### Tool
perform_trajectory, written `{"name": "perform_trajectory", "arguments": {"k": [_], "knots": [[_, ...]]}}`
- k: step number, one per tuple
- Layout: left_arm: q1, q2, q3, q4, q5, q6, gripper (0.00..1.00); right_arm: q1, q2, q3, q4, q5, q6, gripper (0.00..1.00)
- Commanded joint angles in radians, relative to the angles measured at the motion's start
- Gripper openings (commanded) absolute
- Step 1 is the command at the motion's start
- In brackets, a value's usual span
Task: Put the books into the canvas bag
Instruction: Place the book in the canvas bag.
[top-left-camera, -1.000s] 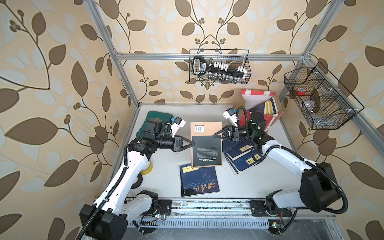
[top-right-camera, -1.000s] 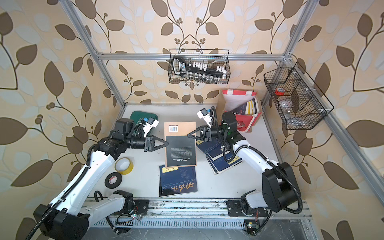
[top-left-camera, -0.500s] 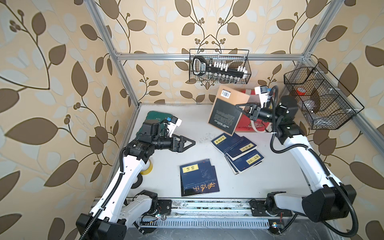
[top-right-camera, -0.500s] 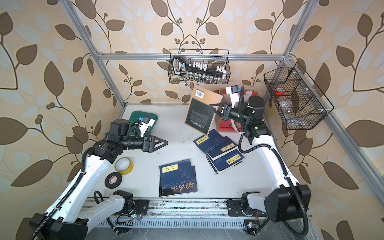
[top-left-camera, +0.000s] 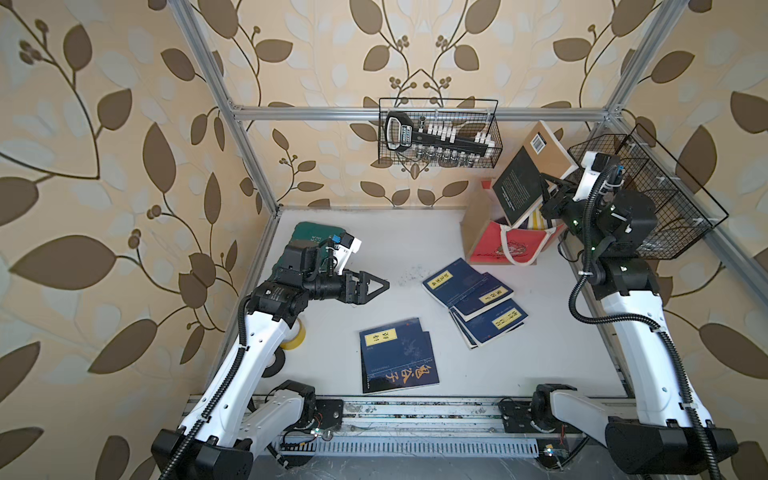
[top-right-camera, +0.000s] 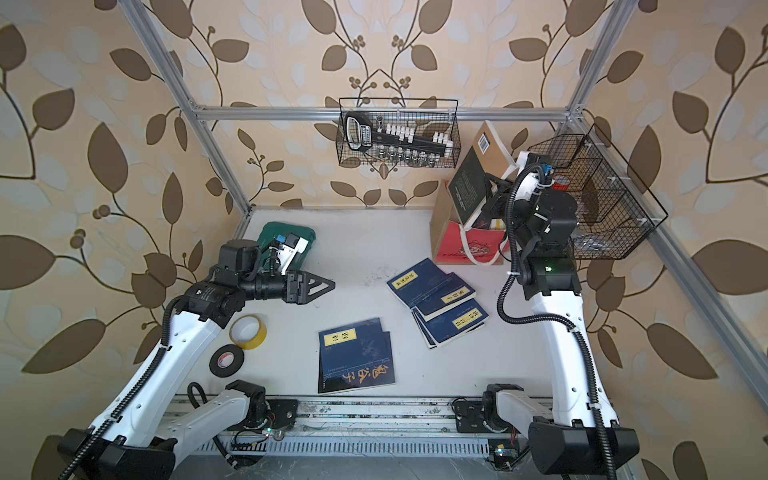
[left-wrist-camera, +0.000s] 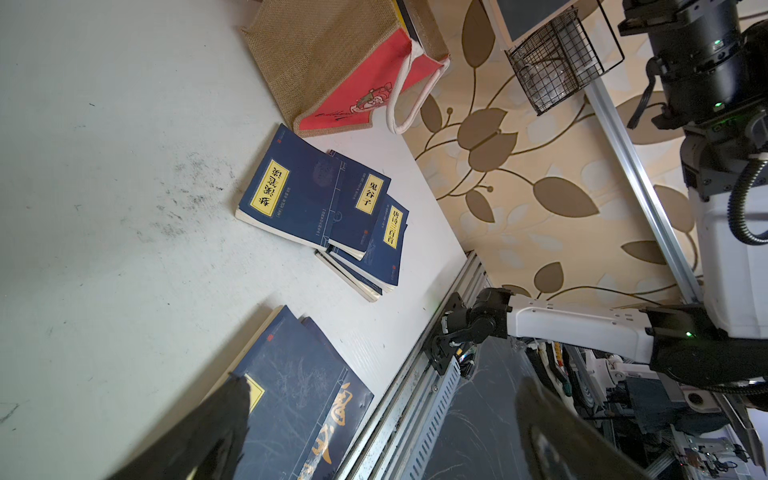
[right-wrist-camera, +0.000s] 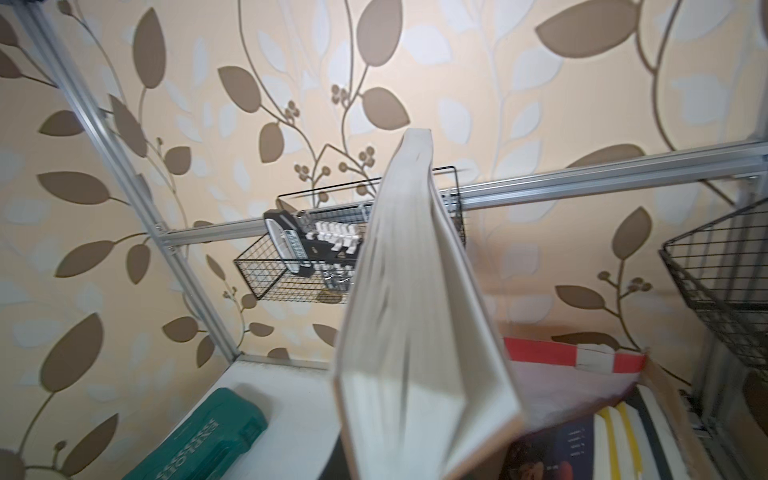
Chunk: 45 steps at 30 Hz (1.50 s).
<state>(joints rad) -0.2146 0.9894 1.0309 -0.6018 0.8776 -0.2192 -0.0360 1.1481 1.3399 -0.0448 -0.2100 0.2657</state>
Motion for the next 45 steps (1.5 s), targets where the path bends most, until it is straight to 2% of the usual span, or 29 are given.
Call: {"name": "perform_trajectory", "arguments": {"k": [1,10,15,24,34,35,37,45], "knots": [[0.010,-0.006,0.034,0.017,0.010,-0.005,0.99,-0.003,0.010,-0.058,0.218,0.144,-0.059,0.00],[0.020,0.015,0.034,0.030,0.026,-0.014,0.99,-0.003,0.144,-0.212,0.528,0.306,-0.089,0.00],[0.026,0.024,0.034,0.036,0.033,-0.019,0.99,-0.005,0.233,-0.259,0.691,0.323,-0.141,0.00],[0.037,0.044,0.038,0.043,0.038,-0.025,0.99,-0.018,0.338,-0.263,0.705,0.308,-0.120,0.00],[0.046,0.055,0.037,0.052,0.050,-0.031,0.99,-0.019,0.369,-0.356,0.729,0.350,-0.086,0.00],[0.046,0.055,0.037,0.052,0.050,-0.034,0.99,-0.019,0.367,-0.362,0.730,0.355,-0.085,0.02],[0.047,0.055,0.035,0.054,0.050,-0.034,0.99,-0.018,0.360,-0.372,0.731,0.357,-0.083,0.12],[0.052,0.057,0.029,0.060,0.054,-0.040,0.99,-0.018,0.347,-0.375,0.725,0.362,-0.083,0.26]]}}
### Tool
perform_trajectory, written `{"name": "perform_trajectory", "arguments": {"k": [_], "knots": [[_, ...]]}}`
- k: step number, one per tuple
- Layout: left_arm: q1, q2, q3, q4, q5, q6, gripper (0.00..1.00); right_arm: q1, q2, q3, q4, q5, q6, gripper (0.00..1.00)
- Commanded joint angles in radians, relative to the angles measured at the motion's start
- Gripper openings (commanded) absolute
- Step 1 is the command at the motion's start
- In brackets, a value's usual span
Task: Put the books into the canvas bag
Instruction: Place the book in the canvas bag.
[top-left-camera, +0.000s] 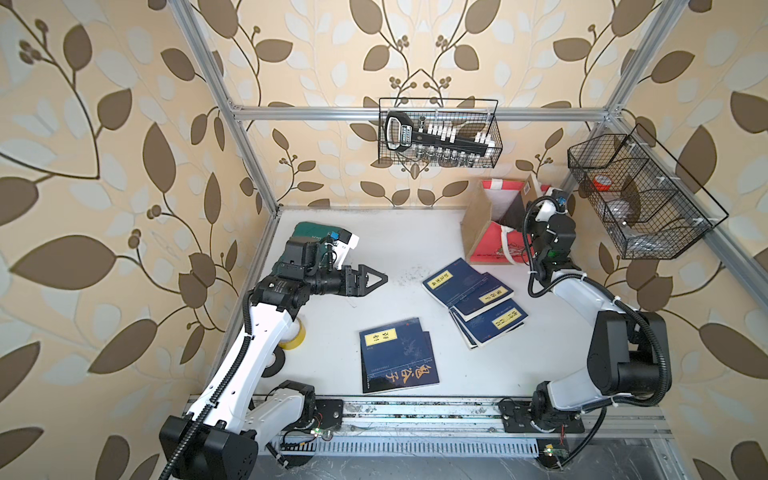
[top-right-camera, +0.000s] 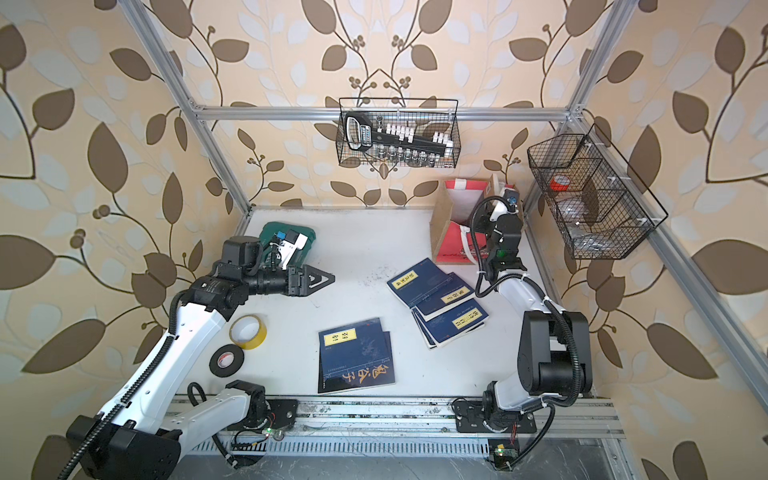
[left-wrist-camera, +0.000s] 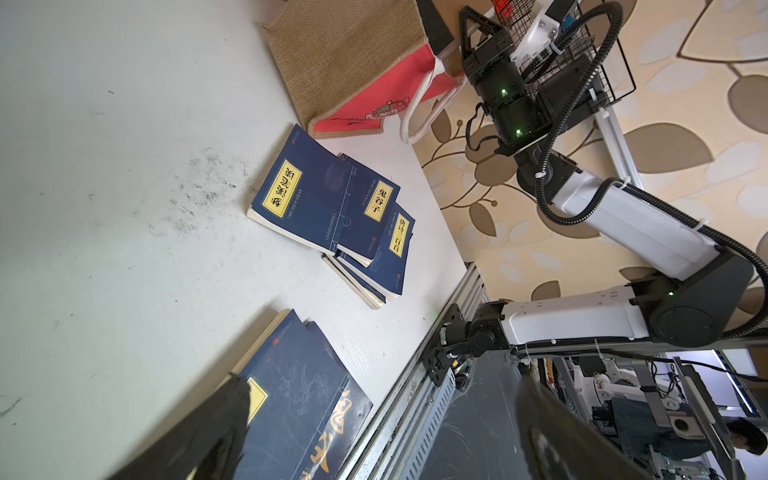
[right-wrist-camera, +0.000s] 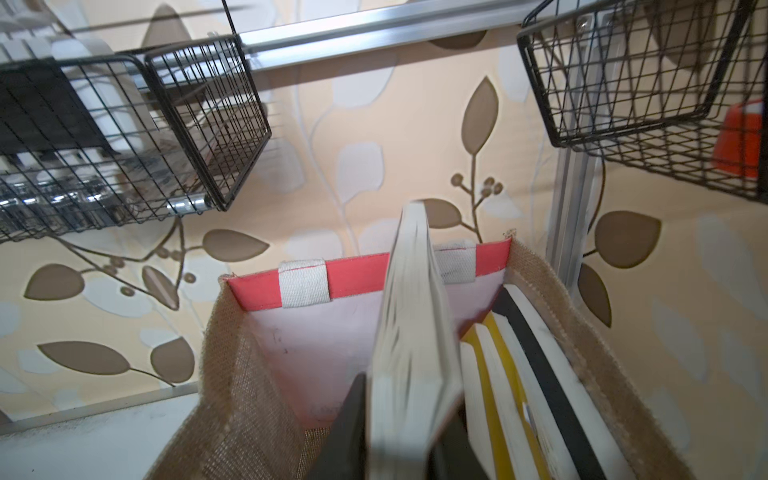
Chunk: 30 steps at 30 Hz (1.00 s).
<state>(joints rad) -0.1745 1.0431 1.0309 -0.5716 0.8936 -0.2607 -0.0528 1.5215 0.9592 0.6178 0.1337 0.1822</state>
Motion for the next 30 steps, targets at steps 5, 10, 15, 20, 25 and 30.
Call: {"name": "perform_trajectory", "arguments": {"k": [5,10,15,20,25,30], "knots": [[0.013,0.003,0.029,0.031,0.039,0.000,0.99,-0.001,-0.046,0.030,0.028,-0.002,-0.004,0.38],[0.016,0.007,0.028,0.034,0.036,-0.006,0.99,0.000,-0.094,0.068,-0.045,-0.040,0.001,0.73],[0.020,0.024,0.027,0.043,0.045,-0.023,0.99,0.000,-0.148,0.144,-0.242,-0.100,0.055,0.88],[0.021,0.067,0.024,0.072,0.067,-0.059,0.99,0.067,-0.261,0.039,-0.325,-0.132,0.174,0.97],[0.021,0.109,-0.001,0.128,0.073,-0.136,0.99,0.204,-0.362,-0.056,-0.439,-0.050,0.163,0.98],[0.014,0.121,-0.086,0.280,0.038,-0.277,0.99,0.295,-0.411,-0.099,-0.611,-0.041,0.209,0.98]]}}
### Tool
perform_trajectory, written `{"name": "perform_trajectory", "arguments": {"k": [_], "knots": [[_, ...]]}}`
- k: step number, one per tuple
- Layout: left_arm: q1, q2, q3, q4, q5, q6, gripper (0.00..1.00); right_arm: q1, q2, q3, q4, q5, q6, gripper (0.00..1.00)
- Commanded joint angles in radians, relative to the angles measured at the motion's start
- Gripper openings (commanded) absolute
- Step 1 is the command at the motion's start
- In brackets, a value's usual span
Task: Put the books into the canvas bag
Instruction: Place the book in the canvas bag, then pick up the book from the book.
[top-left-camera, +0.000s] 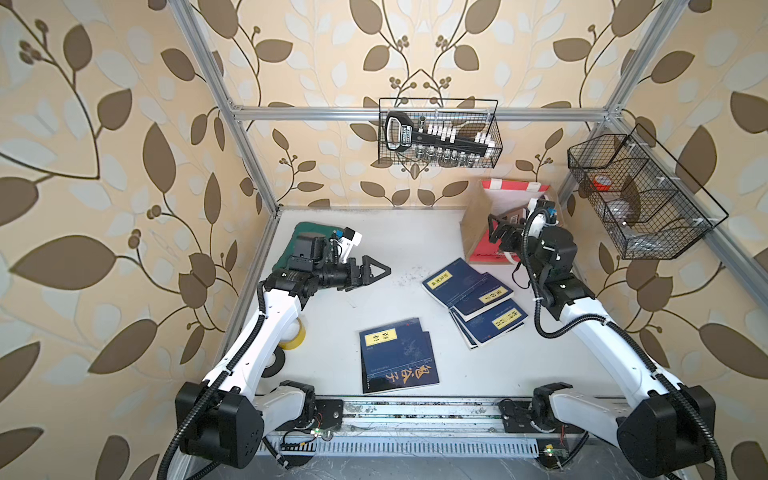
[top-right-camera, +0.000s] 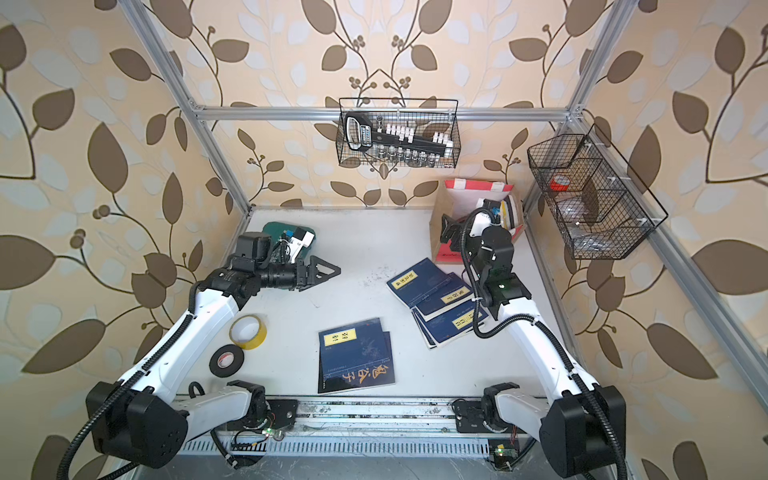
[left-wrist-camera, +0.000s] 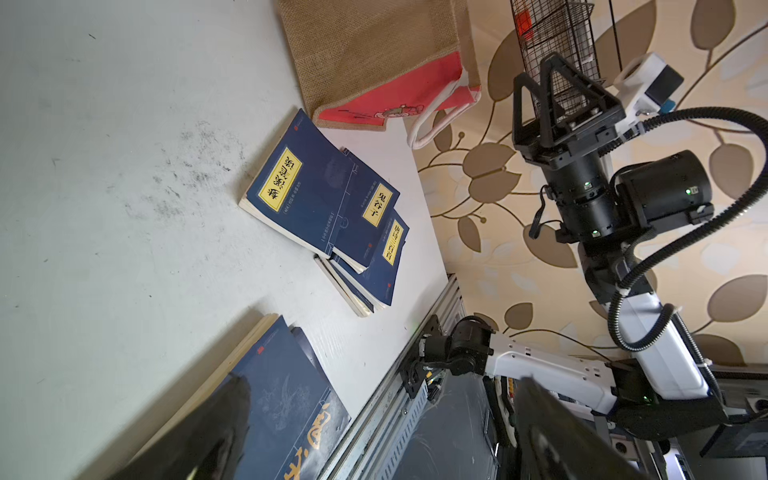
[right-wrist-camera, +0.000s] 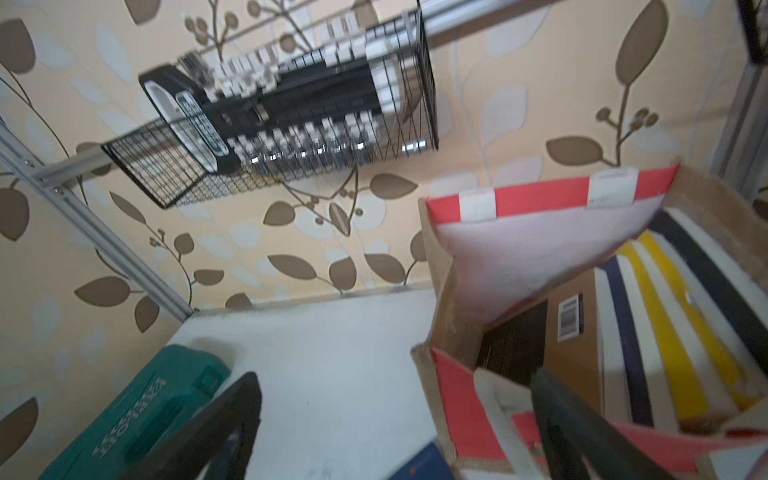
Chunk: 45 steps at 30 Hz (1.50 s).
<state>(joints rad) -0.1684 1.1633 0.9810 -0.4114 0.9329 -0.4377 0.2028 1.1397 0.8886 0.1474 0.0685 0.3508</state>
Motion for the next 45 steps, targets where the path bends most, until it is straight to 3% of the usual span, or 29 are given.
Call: {"name": "perform_trajectory", "arguments": {"k": [1,9,18,24,34,39,45], "knots": [[0.002,0.005,-0.055,0.151,-0.015,-0.124,0.99,0.057,-0.037,-0.045,-0.158,0.026,0.050,0.98],[-0.093,0.090,-0.092,0.234,-0.112,-0.182,0.99,0.197,-0.040,-0.185,-0.258,0.034,0.218,0.98],[-0.240,0.234,-0.054,0.360,-0.268,-0.219,0.99,0.205,-0.089,-0.314,-0.288,0.078,0.422,0.98],[-0.283,0.426,0.013,0.488,-0.275,-0.234,0.99,0.122,-0.114,-0.389,-0.307,-0.021,0.510,0.98],[-0.328,0.735,0.160,0.688,-0.221,-0.305,0.99,-0.043,-0.135,-0.505,-0.229,-0.179,0.525,0.98],[-0.342,0.824,0.238,0.695,-0.213,-0.312,0.99,-0.118,-0.073,-0.531,-0.142,-0.274,0.514,0.98],[-0.349,0.894,0.317,0.675,-0.227,-0.300,0.99,-0.134,0.020,-0.519,-0.084,-0.334,0.524,0.98]]}}
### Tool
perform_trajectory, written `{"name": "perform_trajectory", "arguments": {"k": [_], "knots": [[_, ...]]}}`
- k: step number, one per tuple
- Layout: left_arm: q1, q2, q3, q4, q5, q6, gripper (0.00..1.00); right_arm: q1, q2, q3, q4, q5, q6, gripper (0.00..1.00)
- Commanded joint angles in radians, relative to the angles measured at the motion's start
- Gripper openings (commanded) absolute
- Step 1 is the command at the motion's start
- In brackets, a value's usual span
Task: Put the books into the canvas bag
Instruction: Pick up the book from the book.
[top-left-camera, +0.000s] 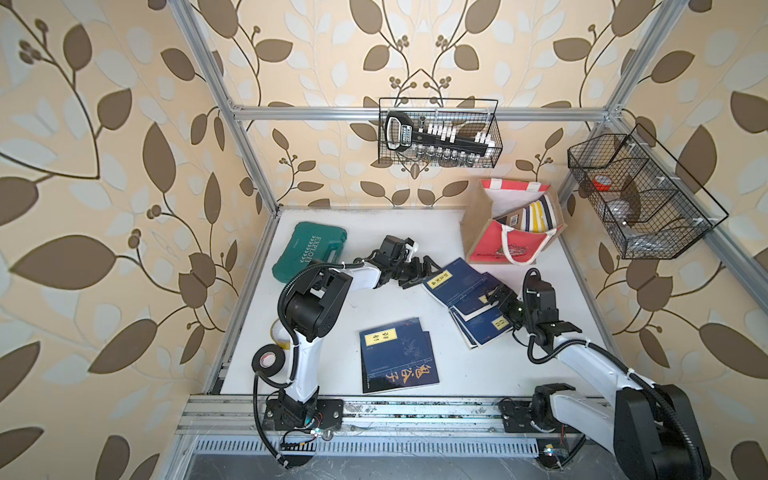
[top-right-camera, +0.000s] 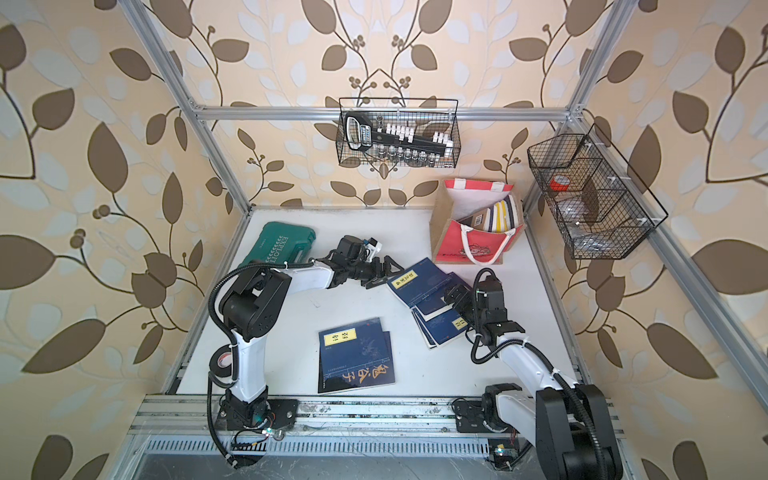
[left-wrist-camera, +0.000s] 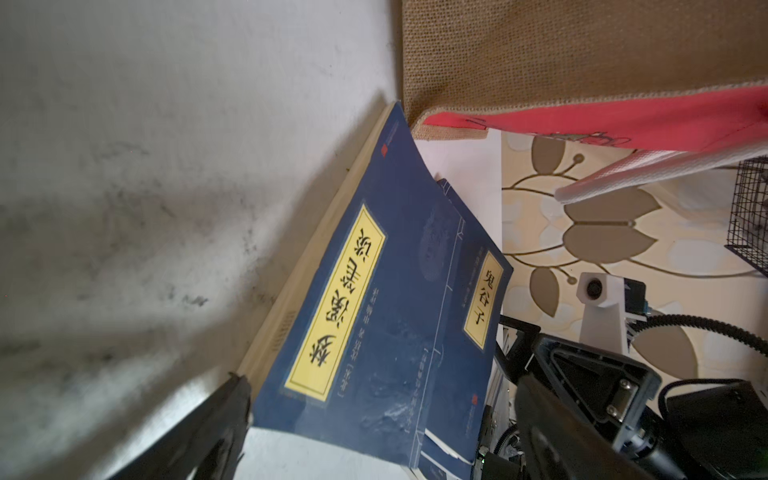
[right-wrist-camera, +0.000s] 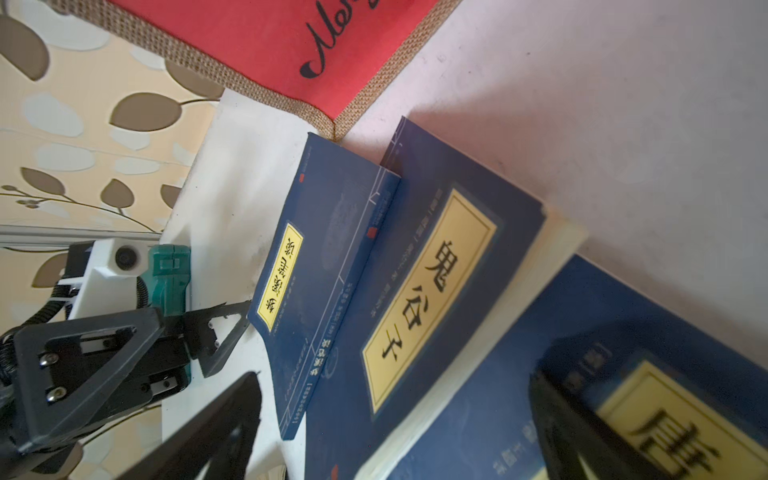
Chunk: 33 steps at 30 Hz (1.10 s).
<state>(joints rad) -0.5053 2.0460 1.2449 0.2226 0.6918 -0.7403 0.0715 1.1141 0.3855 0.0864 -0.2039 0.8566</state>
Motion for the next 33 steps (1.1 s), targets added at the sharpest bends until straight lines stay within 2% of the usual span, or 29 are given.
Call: {"name": "perform_trajectory", "arguments": {"k": [1,6,9,14,18,24,28,33], "knots": [[-0.015,0.025,0.068,0.037,0.014,0.004,0.99,-0.001,0.057,-0.014,-0.010,-0.068,0.016,0.98],[-0.024,0.069,0.092,0.038,0.015,-0.001,0.99,-0.002,0.098,-0.007,0.038,-0.081,0.009,0.97],[-0.032,0.078,0.087,0.046,0.015,-0.005,0.99,-0.001,0.122,-0.003,0.064,-0.080,0.006,0.89],[-0.045,0.068,0.048,0.055,0.017,-0.007,0.99,-0.002,0.150,-0.004,0.100,-0.060,0.009,0.61],[-0.047,0.043,-0.008,0.077,0.017,-0.013,0.99,-0.002,0.160,-0.002,0.110,-0.040,0.013,0.33],[-0.047,0.009,-0.080,0.098,0.017,-0.016,0.99,-0.002,0.148,-0.002,0.119,-0.020,0.010,0.09],[-0.047,-0.020,-0.114,0.102,0.017,-0.016,0.99,-0.002,0.122,-0.006,0.136,-0.027,0.001,0.00],[-0.048,-0.079,-0.148,0.075,0.000,-0.001,0.99,-0.001,0.069,-0.021,0.184,-0.084,-0.027,0.00]]}}
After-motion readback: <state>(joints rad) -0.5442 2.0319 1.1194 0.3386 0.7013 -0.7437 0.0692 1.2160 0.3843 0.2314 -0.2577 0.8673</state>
